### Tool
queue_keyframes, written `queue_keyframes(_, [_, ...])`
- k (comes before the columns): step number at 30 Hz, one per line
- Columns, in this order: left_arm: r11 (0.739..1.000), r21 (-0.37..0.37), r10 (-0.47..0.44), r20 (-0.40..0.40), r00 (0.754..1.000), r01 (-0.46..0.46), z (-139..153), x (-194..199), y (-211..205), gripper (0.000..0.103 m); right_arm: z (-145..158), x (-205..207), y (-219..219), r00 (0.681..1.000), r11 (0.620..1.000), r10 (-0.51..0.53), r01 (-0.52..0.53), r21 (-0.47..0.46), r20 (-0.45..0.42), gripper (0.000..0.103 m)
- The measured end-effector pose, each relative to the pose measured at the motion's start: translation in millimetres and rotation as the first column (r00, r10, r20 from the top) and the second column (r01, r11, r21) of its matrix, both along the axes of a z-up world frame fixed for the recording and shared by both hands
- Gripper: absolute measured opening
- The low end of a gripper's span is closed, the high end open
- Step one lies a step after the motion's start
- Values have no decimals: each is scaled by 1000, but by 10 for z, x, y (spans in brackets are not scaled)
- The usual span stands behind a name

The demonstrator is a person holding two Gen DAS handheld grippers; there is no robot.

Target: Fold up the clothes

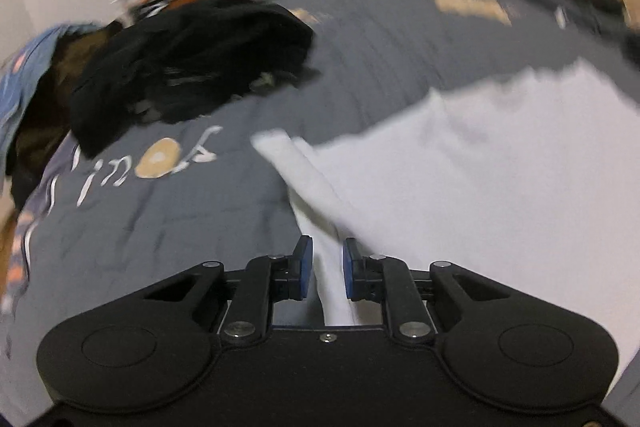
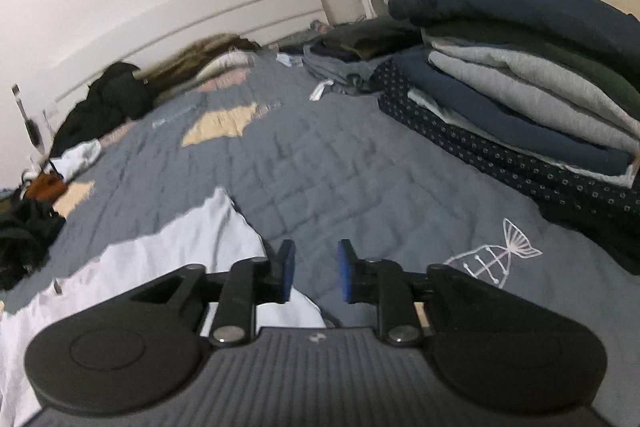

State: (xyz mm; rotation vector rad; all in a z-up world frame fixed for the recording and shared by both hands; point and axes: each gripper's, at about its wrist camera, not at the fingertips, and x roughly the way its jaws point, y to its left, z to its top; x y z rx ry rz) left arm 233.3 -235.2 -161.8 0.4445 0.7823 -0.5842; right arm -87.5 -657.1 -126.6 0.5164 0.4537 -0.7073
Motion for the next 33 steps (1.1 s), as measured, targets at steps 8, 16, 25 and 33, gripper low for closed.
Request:
queue_keyframes(8, [999,52,-6,-29,1000,8,-254,67,-72,35,-136,189,93,997,996,73,-73,55,4,25])
queue_keyframes(16, [989,-125,79,-53,995,-85,201,-20,407,5,-165,198,137,997,992,78,-80,102,19,25])
queue_keyframes(25, [938,-181,285,-87,955,-296,247,-160,824,15,-160,203,172,996,990,85,-88,111,32,25])
queue_keyframes(33, [927,-209,307,-60,950,-313,147,-663,627,52,30,872,677,950,950,312,-312,24,0,26])
